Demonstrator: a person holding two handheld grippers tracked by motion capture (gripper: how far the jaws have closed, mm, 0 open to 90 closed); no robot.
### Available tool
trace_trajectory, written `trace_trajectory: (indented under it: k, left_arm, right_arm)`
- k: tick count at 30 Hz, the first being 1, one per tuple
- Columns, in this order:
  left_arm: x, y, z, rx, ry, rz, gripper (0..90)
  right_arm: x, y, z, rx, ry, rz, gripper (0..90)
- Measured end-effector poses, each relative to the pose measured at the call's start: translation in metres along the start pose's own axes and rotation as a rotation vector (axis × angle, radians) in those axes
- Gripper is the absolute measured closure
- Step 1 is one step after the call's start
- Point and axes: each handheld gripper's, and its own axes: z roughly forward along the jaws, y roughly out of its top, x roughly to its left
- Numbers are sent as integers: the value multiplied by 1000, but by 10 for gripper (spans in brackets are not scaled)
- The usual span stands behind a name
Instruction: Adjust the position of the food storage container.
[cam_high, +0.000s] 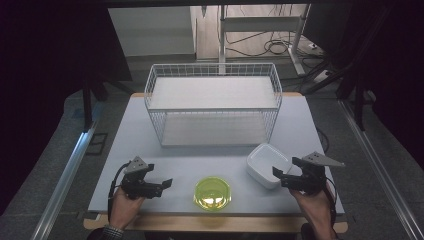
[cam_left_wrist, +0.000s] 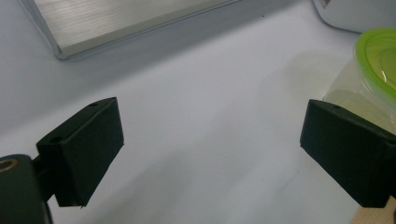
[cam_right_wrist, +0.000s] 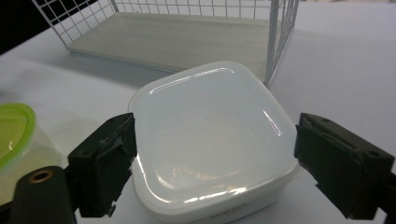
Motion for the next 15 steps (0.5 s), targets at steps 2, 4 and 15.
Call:
trace_trajectory:
  k: [2, 4, 15]
  left_arm:
    - [1, 0, 1, 8, 5, -6, 49]
    - [1, 2, 1, 4, -2, -4, 48]
    - [-12, 7, -3, 1, -1, 47, 198]
  right_arm:
    - [1, -2, 2, 16, -10, -13, 172]
    - [-1, -4, 5, 28, -10, -8, 184]
    - [2, -5, 7, 35, 21, -30, 241]
